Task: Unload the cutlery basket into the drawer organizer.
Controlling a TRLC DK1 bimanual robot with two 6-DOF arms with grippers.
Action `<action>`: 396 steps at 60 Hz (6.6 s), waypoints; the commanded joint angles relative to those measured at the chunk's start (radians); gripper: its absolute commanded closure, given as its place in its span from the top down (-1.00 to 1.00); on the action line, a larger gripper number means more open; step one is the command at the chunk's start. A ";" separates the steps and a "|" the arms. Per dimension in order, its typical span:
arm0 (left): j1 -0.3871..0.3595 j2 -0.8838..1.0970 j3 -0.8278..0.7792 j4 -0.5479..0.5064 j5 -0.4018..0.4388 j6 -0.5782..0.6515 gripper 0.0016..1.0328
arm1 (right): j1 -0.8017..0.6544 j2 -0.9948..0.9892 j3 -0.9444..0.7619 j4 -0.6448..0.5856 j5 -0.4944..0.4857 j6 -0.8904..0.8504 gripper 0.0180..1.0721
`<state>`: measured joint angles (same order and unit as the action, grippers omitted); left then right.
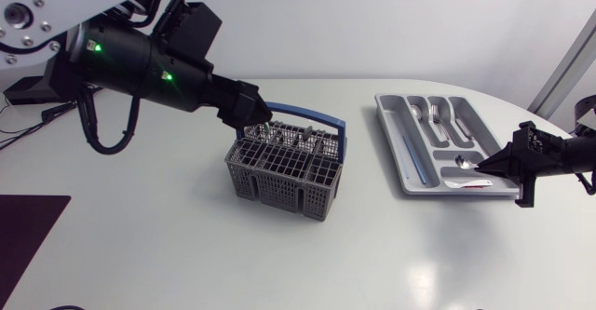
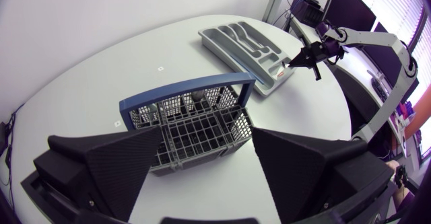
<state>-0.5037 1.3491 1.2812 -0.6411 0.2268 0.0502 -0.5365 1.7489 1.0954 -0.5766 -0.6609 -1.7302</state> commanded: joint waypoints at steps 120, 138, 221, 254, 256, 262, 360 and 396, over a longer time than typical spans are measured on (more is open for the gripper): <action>0.143 -0.133 -0.563 0.253 -0.050 0.274 0.90 | 0.603 -0.108 -0.045 0.337 0.058 0.839 0.90; 0.156 0.004 -0.579 0.383 -0.057 0.284 0.43 | 0.665 0.132 0.178 0.307 0.121 1.046 0.37; 0.218 0.584 -0.020 0.551 -0.093 0.274 -0.83 | 0.882 -0.063 -0.058 0.138 -0.032 1.066 -0.89; 0.266 0.627 0.078 0.488 -0.093 0.321 -0.83 | 0.981 -0.215 -0.161 0.199 0.075 1.112 -0.88; 0.280 0.593 0.047 0.488 -0.090 0.330 -0.83 | 0.963 -0.232 -0.172 0.198 0.075 1.098 -0.88; 0.315 0.475 -0.063 0.488 -0.083 0.372 -0.82 | 0.915 -0.281 -0.193 0.192 0.070 1.051 -0.88; -0.446 0.505 0.434 -0.316 -0.687 0.428 0.10 | 0.618 -0.517 -0.407 0.141 0.010 0.830 0.29; -0.426 0.614 0.503 -0.422 -0.687 0.356 0.24 | 0.626 -0.491 -0.391 0.135 0.010 0.837 0.64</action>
<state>-0.9413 1.9350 1.7535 -1.0428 -0.4511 0.4362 0.0879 1.2385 0.7101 -0.4316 -0.6434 -0.8764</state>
